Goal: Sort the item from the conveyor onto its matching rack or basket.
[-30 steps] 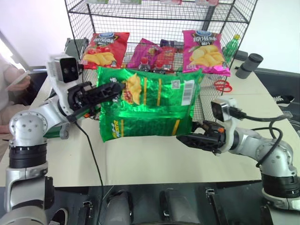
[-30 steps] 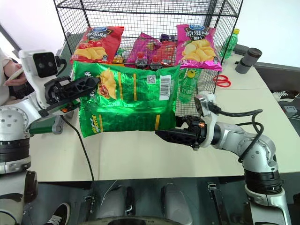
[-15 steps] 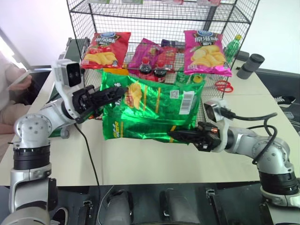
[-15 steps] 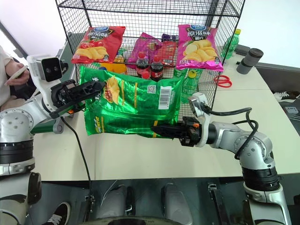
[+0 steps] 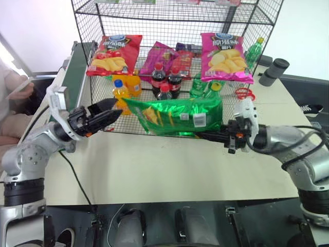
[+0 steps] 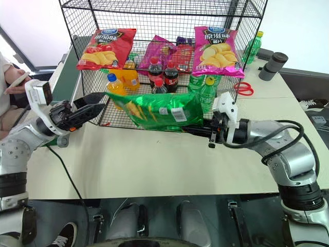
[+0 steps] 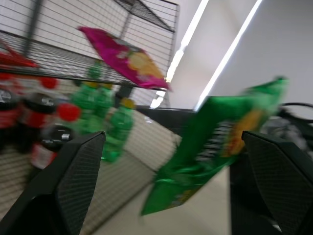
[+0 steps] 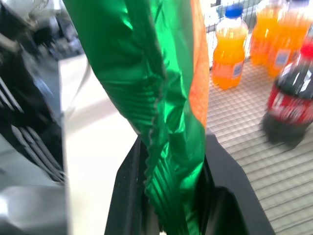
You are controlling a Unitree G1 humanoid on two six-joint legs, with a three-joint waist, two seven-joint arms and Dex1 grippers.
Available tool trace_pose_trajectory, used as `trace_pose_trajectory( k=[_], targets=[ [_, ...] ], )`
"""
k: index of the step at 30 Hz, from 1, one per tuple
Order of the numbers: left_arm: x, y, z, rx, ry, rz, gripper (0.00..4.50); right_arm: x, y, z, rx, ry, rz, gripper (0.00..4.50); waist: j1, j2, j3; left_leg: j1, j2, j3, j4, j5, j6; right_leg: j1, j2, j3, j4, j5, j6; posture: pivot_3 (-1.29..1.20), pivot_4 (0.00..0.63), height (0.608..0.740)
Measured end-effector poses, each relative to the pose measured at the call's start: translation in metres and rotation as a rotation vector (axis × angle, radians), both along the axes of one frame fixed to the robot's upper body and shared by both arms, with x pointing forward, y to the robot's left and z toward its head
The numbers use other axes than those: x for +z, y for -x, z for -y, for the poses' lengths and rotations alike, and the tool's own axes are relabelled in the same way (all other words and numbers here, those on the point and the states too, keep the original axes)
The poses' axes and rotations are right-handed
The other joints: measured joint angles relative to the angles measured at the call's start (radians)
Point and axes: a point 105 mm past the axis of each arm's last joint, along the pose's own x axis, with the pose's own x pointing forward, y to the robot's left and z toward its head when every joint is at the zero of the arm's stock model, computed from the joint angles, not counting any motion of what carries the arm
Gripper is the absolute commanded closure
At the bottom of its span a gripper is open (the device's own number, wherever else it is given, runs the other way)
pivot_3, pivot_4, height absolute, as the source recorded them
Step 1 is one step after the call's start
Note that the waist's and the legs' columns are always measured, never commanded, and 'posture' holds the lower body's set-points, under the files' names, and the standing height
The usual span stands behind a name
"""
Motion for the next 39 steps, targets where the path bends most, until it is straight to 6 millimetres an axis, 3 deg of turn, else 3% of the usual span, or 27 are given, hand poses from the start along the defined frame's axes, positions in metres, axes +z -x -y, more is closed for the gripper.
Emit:
trace_pose_trajectory(
  k=[5, 11, 15, 17, 23, 30, 34, 39],
  targets=[
    [-0.017, -0.013, -0.011, 0.213, -0.040, 0.036, 0.00, 0.066, -0.019, -0.011, -0.110, 0.013, 0.432, 4.27, 0.008, -0.002, -0.001, 0.000, 0.000, 0.000, 0.000, 0.000, 0.000, 0.001, -0.001, -0.001, 0.000, 0.000, 0.000, 0.00, 0.150, 0.740],
    [-0.031, -0.011, -0.003, 0.309, -0.092, 0.094, 0.00, 0.051, -0.070, 0.003, -0.374, 0.223, 0.703, 4.27, 0.004, -0.002, -0.001, -0.001, -0.002, 0.003, 0.001, 0.000, 0.001, 0.000, -0.003, 0.001, -0.003, 0.000, 0.000, 0.00, 0.150, 0.740],
    [-0.035, -0.009, 0.018, 0.283, -0.078, 0.099, 0.00, 0.091, -0.083, -0.005, -0.498, 0.280, 0.999, 4.27, -0.004, 0.000, 0.000, -0.001, 0.000, 0.003, -0.001, 0.003, -0.006, -0.002, -0.001, 0.002, -0.001, 0.000, 0.000, 0.00, 0.150, 0.740],
    [-0.035, -0.008, 0.026, 0.279, -0.074, 0.102, 0.00, 0.097, -0.087, -0.010, -0.526, 0.347, 1.105, 4.27, -0.003, -0.001, 0.000, -0.001, 0.000, 0.002, -0.002, 0.004, -0.007, -0.002, 0.000, 0.001, -0.001, 0.000, 0.000, 0.00, 0.150, 0.740],
    [-0.034, -0.010, 0.040, 0.305, -0.102, 0.138, 0.00, 0.054, -0.125, -0.013, -0.592, 0.522, 1.044, 4.27, -0.002, -0.001, 0.000, -0.001, 0.000, 0.003, 0.000, 0.004, -0.007, -0.001, -0.001, 0.002, -0.001, 0.000, 0.000, 0.00, 0.150, 0.740],
    [-0.022, -0.016, 0.033, 0.444, -0.252, 0.313, 0.00, 0.071, -0.148, 0.001, -0.811, 0.500, 0.998, 4.27, -0.002, 0.000, 0.000, -0.001, 0.000, 0.004, -0.002, 0.004, -0.007, -0.002, -0.001, 0.002, -0.002, 0.000, 0.000, 0.00, 0.150, 0.740],
    [-0.031, -0.012, 0.038, 0.466, -0.283, 0.324, 0.00, 0.060, -0.155, 0.004, -0.866, 0.504, 0.908, 4.27, -0.003, 0.000, 0.000, -0.001, 0.000, 0.004, -0.002, 0.004, -0.007, -0.002, -0.001, 0.002, -0.001, 0.000, 0.000, 0.00, 0.150, 0.740],
    [-0.028, -0.011, 0.044, 0.502, -0.263, 0.355, 0.00, 0.053, -0.158, -0.005, -0.878, 0.477, 0.841, 4.27, -0.002, 0.000, 0.000, -0.001, 0.000, 0.004, -0.002, 0.004, -0.007, -0.002, -0.001, 0.002, 0.000, 0.000, 0.000, 0.00, 0.150, 0.740]
  ],
)
